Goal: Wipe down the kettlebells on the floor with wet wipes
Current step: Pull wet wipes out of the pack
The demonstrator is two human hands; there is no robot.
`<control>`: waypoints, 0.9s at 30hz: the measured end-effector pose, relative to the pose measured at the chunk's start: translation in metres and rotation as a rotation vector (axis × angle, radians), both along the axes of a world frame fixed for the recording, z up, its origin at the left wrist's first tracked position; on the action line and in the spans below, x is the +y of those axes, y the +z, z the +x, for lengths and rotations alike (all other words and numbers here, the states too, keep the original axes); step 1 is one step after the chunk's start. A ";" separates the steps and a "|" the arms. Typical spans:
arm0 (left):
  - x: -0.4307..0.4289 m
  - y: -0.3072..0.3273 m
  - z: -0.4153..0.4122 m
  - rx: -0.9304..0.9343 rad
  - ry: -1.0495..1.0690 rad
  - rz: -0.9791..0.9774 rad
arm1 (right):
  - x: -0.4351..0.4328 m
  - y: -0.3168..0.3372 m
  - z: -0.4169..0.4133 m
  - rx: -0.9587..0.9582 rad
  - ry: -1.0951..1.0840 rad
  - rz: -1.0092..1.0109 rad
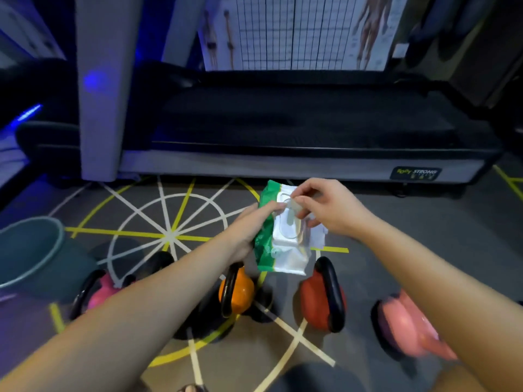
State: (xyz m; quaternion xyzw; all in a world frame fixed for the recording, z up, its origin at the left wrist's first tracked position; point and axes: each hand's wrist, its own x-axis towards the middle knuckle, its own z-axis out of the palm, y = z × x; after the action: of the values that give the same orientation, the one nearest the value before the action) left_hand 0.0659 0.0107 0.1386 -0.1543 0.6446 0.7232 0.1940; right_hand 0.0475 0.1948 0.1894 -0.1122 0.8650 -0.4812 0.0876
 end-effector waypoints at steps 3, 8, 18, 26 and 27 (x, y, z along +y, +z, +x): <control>0.002 0.026 0.032 -0.039 -0.022 0.033 | 0.010 0.020 0.029 -0.122 -0.090 -0.316; 0.003 0.026 0.064 -0.113 0.007 0.036 | 0.004 0.002 0.071 -0.110 -0.127 -0.380; 0.003 0.045 0.083 -0.095 0.104 0.010 | -0.002 -0.003 0.104 0.167 -0.013 -0.073; 0.033 0.059 0.110 0.024 0.089 -0.029 | 0.005 -0.003 0.121 0.309 -0.058 0.355; 0.036 0.058 0.112 0.036 0.096 -0.057 | 0.007 -0.001 0.121 0.280 -0.047 0.388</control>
State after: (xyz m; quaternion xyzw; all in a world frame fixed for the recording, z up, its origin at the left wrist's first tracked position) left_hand 0.1774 0.0462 0.1968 -0.1776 0.6600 0.7158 0.1431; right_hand 0.1684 0.2014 0.1883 -0.1387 0.9473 -0.2879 -0.0245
